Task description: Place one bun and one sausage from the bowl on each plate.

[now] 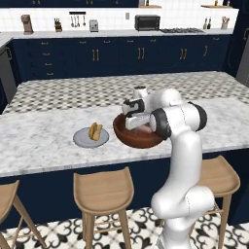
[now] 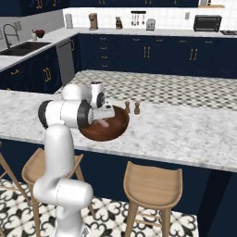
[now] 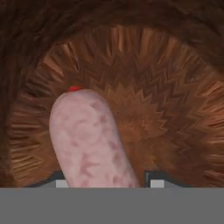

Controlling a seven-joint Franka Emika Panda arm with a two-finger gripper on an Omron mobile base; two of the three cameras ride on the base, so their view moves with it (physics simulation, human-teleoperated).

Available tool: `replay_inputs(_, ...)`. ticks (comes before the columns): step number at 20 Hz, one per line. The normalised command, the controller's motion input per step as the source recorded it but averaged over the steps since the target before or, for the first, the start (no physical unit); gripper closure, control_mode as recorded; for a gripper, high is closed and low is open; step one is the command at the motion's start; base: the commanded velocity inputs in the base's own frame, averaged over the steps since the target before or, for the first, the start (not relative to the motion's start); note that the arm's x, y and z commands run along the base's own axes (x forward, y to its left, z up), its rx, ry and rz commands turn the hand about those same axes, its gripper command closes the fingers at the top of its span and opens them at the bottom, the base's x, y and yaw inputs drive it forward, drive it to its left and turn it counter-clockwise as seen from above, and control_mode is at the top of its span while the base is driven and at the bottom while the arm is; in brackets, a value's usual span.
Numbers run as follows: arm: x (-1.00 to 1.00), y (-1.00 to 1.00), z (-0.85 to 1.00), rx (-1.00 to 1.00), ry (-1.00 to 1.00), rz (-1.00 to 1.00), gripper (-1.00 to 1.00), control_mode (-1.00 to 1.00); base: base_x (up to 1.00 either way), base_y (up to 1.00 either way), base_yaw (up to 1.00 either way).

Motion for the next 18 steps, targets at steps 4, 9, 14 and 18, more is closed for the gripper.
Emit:
replay_inputs(4, -0.79, 0.49, 1.0, 0.03, -0.24, -0.19, 1.0, -1.0, 0.0, 0.0, 0.0)
replay_inputs(9, -1.0, 0.22, 0.51, 0.06, -0.29, -0.14, 1.0, -1.0, 0.0, 0.0, 0.0)
replay_inputs(14, -0.81, 0.87, 0.45, 0.16, -0.49, -0.42, 1.0, -1.0, 0.0, 0.0, 0.0)
replay_inputs(18, -0.65, 0.67, 0.05, 0.29, -0.09, -0.65, 1.0, -1.0, 0.0, 0.0, 0.0)
